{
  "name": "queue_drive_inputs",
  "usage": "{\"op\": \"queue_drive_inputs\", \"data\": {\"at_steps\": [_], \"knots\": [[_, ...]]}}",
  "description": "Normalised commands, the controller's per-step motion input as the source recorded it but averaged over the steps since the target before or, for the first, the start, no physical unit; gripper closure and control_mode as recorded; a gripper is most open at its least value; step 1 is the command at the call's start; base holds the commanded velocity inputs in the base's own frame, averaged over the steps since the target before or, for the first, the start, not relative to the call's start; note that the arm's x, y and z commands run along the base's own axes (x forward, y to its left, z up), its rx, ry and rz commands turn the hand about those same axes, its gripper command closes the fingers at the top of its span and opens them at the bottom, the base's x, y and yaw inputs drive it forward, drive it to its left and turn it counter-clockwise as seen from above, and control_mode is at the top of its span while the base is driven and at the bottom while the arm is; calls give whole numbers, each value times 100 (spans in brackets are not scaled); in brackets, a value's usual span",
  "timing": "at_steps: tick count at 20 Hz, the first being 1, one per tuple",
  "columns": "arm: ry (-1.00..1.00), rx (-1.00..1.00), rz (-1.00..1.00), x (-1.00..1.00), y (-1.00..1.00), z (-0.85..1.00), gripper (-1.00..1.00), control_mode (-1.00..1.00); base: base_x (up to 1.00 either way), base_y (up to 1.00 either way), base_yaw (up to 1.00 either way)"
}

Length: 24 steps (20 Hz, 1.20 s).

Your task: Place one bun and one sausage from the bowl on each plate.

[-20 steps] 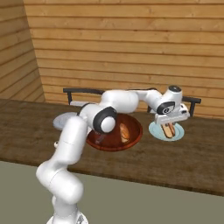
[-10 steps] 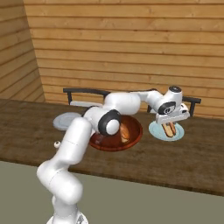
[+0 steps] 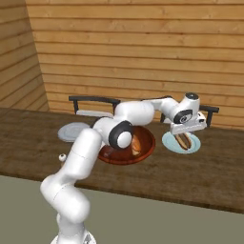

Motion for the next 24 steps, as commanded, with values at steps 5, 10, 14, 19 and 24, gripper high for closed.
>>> {"op": "queue_drive_inputs", "data": {"at_steps": [5, 10, 14, 19, 24], "knots": [[-2, 0, 2, -13, 9, 20, -100, -100, 0, 0, 0], [-8, -1, 7, -65, 76, 18, -100, -100, 0, 0, 0], [-6, -7, 4, -79, 100, 10, -100, -100, 0, 0, 0], [0, -14, 1, -59, 100, 0, -100, -100, 0, 0, 0], [0, -7, 0, -21, 100, 0, -100, -100, 0, 0, 0]]}}
